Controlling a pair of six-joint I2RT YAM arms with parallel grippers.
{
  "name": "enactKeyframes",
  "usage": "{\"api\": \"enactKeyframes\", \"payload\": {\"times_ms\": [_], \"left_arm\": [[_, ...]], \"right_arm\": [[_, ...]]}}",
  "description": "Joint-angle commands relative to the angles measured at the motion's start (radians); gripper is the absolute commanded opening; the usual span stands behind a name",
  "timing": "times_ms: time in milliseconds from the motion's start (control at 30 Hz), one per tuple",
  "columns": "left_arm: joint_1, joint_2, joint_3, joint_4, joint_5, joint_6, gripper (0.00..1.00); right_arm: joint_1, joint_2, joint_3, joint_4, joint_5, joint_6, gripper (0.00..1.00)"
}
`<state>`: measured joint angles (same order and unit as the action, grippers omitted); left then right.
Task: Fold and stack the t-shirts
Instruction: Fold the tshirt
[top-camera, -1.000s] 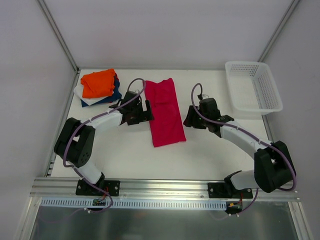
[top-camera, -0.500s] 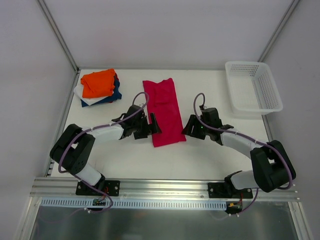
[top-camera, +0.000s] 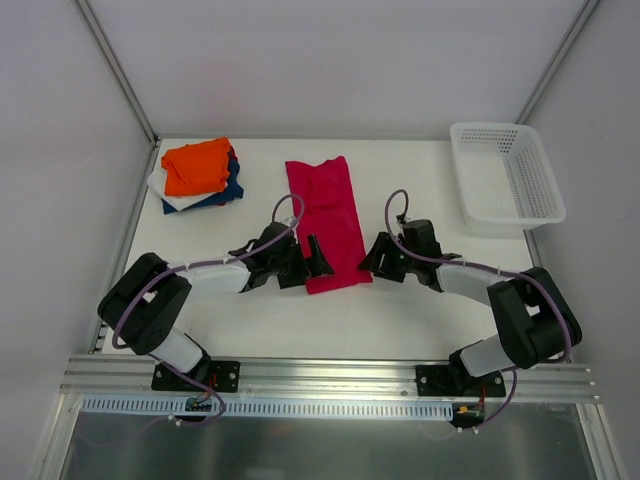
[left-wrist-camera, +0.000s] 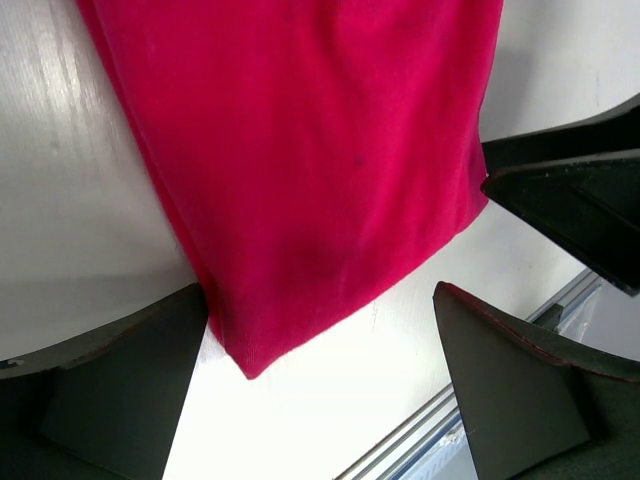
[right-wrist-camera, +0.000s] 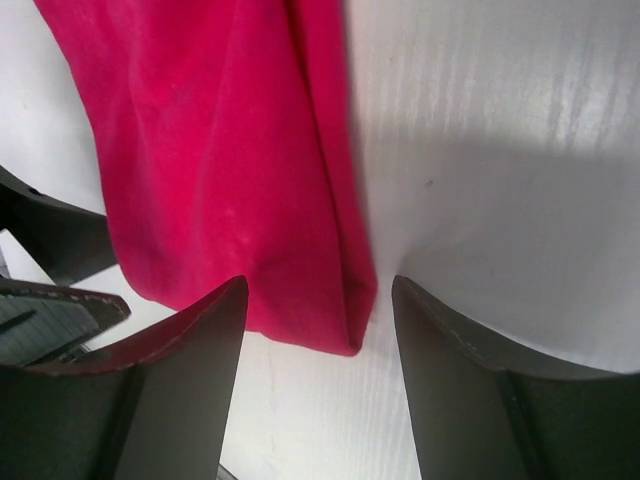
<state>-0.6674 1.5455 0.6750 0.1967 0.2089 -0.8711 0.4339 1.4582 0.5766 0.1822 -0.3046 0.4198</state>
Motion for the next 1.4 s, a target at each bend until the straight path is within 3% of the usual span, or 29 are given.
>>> {"api": "enactKeyframes", "payload": {"times_ms": [0,333,500,633,933,1367], "left_arm": [[-0.020,-0.011,-0.081,-0.097,-0.016,-0.026,0.99],[-0.058,-0.081,-0.198,-0.097,-0.045,-0.080,0.95],[-0.064,-0.062,-0.204,-0.088,-0.048,-0.085,0.74],[-0.066,-0.009,-0.178,-0.072,-0.043,-0.078,0.63],[-0.067,0.099,-0.114,-0.057,-0.063,-0.046,0.64],[-0.067,-0.037,-0.241,-0.163,-0.117,-0.065,0.72]], "right_arm": [[-0.009,0.037,-0.009,0.059,-0.034,0.020,0.63],[-0.011,0.083,-0.018,0.114,-0.065,0.042,0.62],[-0.011,0.083,-0.023,0.126,-0.070,0.047,0.53],[-0.009,0.085,-0.024,0.131,-0.077,0.050,0.45],[-0.009,0.076,-0.035,0.131,-0.080,0.047,0.45],[-0.011,0.106,-0.017,0.148,-0.090,0.051,0.46]]}}
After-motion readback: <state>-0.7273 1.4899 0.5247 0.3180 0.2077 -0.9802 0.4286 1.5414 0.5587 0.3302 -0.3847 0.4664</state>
